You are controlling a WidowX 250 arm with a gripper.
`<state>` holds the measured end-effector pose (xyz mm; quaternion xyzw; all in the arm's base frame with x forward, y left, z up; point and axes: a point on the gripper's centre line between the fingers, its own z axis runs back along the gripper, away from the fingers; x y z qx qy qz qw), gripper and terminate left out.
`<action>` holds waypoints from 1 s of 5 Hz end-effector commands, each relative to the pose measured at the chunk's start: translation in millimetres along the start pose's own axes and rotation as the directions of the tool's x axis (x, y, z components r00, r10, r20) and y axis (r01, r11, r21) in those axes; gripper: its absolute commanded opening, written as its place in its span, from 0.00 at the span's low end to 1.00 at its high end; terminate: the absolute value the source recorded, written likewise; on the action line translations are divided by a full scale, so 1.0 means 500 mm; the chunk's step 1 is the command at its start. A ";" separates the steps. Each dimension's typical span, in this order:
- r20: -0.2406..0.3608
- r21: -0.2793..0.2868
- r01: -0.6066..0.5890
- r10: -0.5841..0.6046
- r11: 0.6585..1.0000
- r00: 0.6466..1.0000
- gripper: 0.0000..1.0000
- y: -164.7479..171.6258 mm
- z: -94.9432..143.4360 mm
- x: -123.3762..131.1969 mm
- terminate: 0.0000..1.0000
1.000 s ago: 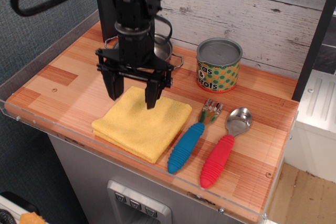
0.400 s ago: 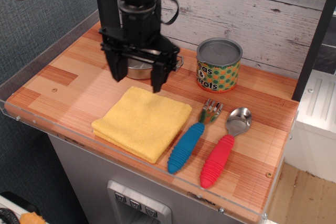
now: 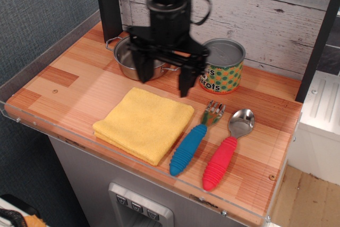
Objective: Move the yellow rag so that it's next to the blue fork.
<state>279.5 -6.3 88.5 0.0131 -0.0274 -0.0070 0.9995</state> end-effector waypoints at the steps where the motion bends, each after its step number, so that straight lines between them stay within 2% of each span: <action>1: 0.077 0.007 0.115 -0.115 0.993 0.990 1.00 -0.080 0.050 0.007 0.00; 2: 0.064 -0.012 0.177 -0.176 0.984 0.982 1.00 -0.114 0.045 0.004 0.00; 4: 0.064 -0.012 0.177 -0.176 0.984 0.982 1.00 -0.114 0.045 0.004 0.00; 5: 0.064 -0.012 0.177 -0.176 0.984 0.982 1.00 -0.114 0.045 0.004 1.00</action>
